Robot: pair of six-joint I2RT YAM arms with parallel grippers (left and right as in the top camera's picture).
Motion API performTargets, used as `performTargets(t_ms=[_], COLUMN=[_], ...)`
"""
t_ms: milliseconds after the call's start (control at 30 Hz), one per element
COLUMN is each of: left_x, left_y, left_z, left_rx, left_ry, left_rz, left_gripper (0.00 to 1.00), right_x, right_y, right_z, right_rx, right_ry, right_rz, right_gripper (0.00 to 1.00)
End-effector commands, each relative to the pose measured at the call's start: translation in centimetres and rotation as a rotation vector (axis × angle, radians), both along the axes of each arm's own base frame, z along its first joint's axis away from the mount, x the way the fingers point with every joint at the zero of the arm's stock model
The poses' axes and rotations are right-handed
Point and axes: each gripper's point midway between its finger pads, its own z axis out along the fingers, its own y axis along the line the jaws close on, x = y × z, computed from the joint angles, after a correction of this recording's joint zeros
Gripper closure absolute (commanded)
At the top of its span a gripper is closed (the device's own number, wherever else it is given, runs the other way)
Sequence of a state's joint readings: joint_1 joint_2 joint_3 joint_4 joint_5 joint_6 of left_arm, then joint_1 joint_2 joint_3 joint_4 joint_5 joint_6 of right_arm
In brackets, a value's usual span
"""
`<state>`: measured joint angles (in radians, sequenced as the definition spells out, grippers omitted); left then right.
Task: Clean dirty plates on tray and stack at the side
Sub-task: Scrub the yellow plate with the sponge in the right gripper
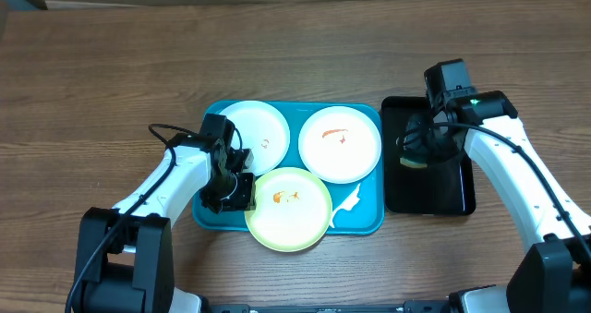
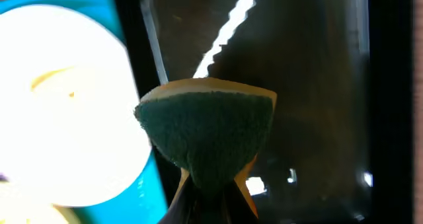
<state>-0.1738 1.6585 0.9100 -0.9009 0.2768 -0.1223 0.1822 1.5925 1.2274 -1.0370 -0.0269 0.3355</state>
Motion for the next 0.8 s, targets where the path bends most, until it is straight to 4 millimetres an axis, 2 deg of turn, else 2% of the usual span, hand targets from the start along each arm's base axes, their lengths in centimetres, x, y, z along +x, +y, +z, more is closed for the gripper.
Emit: performTargets(t_ms=[0,167,267,400,467,633,767], left_x=[0.3,0.6,0.6,0.6,0.6,0.6,0.6], left_y=[-0.3,-0.4,-0.4,-0.4,-0.4,-0.4,-0.8], left_z=[0.1,0.1,0.1,0.1,0.1,0.1,0.2], left_rx=[-0.011,-0.011,-0.012,-0.016,-0.015,-0.014,-0.033], left_ry=[-0.01,-0.016,-0.016,-0.016,-0.015,-0.011,-0.007], left_rz=[-0.013,0.001,0.002,0.002,0.002,0.023,0.028], left_gripper=[0.67,0.76,0.87,0.88,0.96,0.96,0.96], right_x=[-0.3,-1.5,-2.3,-3.6,-4.2,-4.8,-5.3], right_y=[2.3,6.0,7.9,11.2,13.0,16.9,19.8], right_z=[0.7,1.3,1.4,1.5,1.6,2.0,1.6], right_rx=[0.109,0.234,0.25,0.253,0.258,0.285,0.308], right_ry=[-0.011,-0.001,0.004,-0.001,-0.016,-0.067,-0.088], right_rz=[0.124,0.277,0.339,0.449,0.505,0.574,0.625], right_gripper=[0.96,0.96,0.96,0.96,0.96,0.96,0.96])
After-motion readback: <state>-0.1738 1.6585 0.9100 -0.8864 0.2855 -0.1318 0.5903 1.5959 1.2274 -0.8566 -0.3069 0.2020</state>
